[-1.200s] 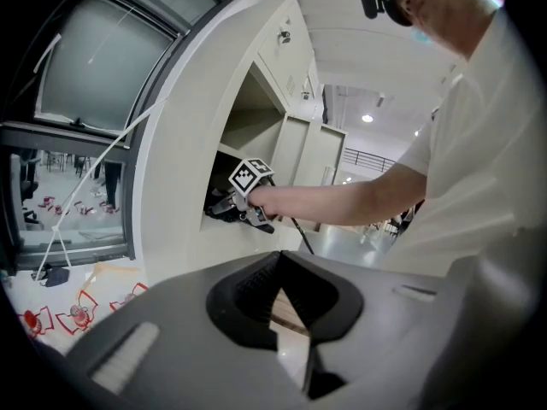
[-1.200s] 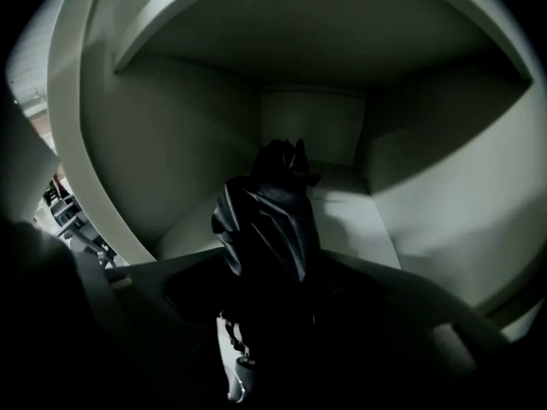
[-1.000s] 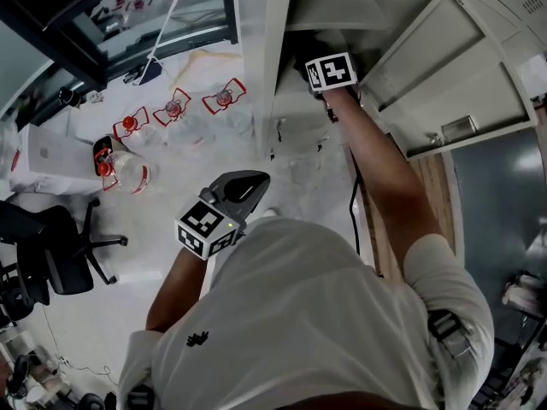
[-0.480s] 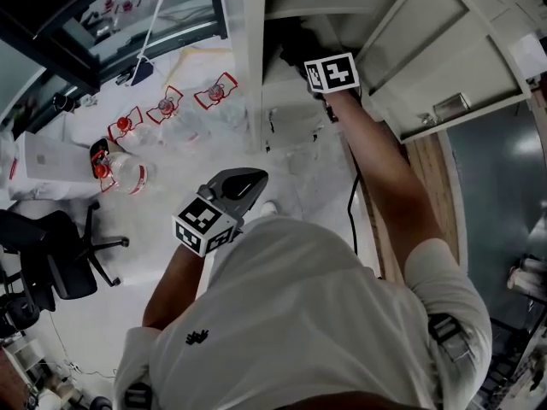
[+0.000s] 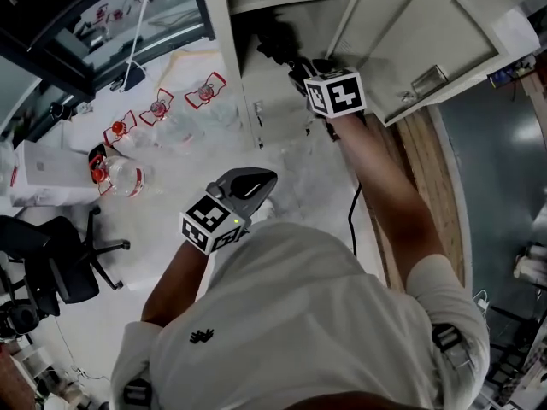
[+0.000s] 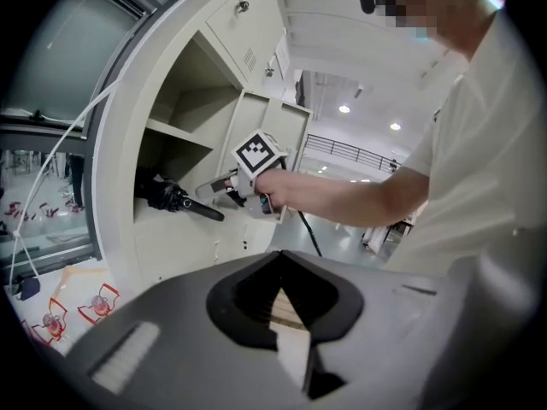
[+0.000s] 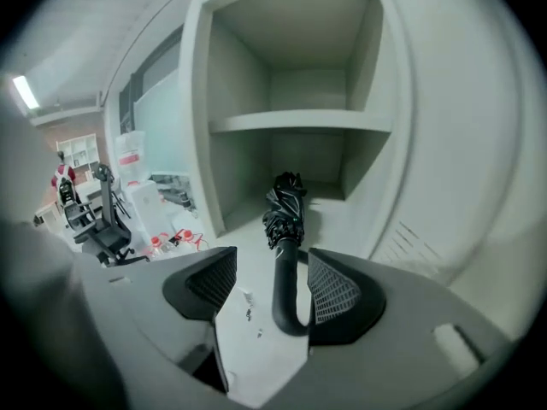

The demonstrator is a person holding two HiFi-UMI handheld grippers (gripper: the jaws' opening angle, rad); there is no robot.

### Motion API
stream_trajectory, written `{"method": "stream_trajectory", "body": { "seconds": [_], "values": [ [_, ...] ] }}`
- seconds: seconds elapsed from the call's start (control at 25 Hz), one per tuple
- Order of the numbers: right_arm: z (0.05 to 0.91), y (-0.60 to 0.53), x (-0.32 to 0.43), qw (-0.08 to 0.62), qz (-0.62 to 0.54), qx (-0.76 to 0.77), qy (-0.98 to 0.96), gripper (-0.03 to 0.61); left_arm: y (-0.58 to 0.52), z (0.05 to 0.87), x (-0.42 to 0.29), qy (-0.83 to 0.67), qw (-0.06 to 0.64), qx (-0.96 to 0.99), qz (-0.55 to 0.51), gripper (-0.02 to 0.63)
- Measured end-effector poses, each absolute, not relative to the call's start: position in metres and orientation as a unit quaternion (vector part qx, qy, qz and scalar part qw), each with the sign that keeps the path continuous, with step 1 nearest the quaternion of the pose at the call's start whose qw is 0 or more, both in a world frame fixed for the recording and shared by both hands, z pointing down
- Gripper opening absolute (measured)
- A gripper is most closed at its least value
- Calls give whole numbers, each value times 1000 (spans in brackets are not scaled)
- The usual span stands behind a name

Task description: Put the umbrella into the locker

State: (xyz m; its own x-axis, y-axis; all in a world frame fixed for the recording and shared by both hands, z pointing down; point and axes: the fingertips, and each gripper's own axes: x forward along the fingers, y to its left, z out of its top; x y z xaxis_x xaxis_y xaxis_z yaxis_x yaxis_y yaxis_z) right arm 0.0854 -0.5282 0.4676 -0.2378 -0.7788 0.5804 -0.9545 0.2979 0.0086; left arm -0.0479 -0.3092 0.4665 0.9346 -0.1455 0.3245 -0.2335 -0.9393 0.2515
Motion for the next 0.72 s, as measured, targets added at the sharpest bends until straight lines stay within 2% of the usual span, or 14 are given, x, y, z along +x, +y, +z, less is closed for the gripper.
{"method": "stream_trajectory", "body": {
  "seconds": [0.16, 0.72],
  "values": [
    [459, -490, 88, 224, 177, 554, -782, 259, -286, 463, -26, -93, 138, 974, 154, 57],
    [464, -326, 111, 205, 179, 501, -822, 259, -180, 460, 30, -134, 131, 971, 150, 57]
  ]
}}
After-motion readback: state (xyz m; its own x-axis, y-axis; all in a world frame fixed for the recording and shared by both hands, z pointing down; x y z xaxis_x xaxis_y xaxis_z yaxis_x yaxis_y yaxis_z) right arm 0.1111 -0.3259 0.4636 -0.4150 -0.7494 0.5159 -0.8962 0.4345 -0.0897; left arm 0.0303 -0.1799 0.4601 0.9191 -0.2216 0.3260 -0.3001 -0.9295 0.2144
